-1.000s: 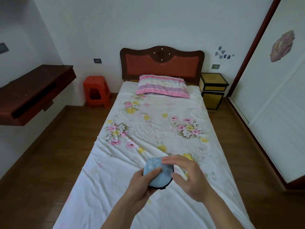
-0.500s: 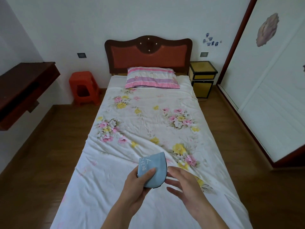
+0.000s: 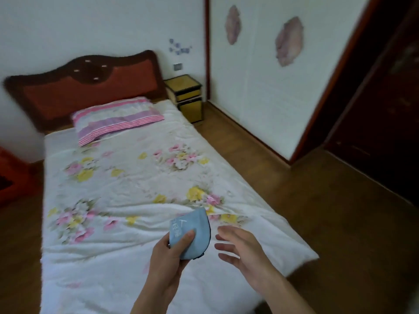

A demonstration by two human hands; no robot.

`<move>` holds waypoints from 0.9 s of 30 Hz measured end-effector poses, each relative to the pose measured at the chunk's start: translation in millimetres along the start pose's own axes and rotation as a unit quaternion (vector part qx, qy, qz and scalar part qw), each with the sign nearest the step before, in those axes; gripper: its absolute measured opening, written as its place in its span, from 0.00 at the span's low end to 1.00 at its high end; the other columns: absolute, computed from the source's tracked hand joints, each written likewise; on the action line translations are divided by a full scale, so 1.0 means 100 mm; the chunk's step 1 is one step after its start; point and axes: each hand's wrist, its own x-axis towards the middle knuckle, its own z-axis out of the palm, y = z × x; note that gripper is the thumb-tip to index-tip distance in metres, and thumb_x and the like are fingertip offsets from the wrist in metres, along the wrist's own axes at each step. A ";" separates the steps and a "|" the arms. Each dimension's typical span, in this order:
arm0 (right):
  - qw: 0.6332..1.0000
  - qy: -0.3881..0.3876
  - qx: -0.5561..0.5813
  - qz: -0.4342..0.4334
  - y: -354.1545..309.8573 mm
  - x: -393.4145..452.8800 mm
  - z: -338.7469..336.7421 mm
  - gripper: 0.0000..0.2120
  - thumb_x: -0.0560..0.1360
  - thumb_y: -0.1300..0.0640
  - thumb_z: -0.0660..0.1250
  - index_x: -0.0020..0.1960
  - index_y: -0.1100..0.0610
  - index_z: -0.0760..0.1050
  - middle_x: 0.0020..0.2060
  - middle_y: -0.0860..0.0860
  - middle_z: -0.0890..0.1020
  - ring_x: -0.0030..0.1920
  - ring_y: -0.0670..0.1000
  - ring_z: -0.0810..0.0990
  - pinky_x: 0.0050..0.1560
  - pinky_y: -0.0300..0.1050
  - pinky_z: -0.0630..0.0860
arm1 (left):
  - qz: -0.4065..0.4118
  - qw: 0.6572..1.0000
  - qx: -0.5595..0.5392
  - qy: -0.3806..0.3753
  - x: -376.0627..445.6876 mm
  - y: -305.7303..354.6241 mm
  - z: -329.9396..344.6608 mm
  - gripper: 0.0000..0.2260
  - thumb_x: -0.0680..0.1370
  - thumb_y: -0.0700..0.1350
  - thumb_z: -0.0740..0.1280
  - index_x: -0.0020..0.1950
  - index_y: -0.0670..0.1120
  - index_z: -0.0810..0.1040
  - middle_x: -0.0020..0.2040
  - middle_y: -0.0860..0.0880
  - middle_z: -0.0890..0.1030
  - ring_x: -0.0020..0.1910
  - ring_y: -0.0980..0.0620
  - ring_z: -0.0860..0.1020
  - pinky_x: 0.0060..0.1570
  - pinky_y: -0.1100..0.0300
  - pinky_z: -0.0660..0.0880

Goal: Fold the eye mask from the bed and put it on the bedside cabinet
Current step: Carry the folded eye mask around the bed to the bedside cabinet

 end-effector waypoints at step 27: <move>0.888 0.362 0.271 -0.088 0.65 -1.66 -2.88 0.11 0.74 0.52 0.75 0.55 0.53 0.83 0.54 0.54 0.87 0.56 0.56 0.85 0.63 0.59 0.80 | -0.111 0.880 0.237 -0.397 -0.89 -1.42 3.22 0.13 0.68 0.46 0.78 0.50 0.49 0.81 0.42 0.49 0.88 0.42 0.48 0.86 0.37 0.55 0.83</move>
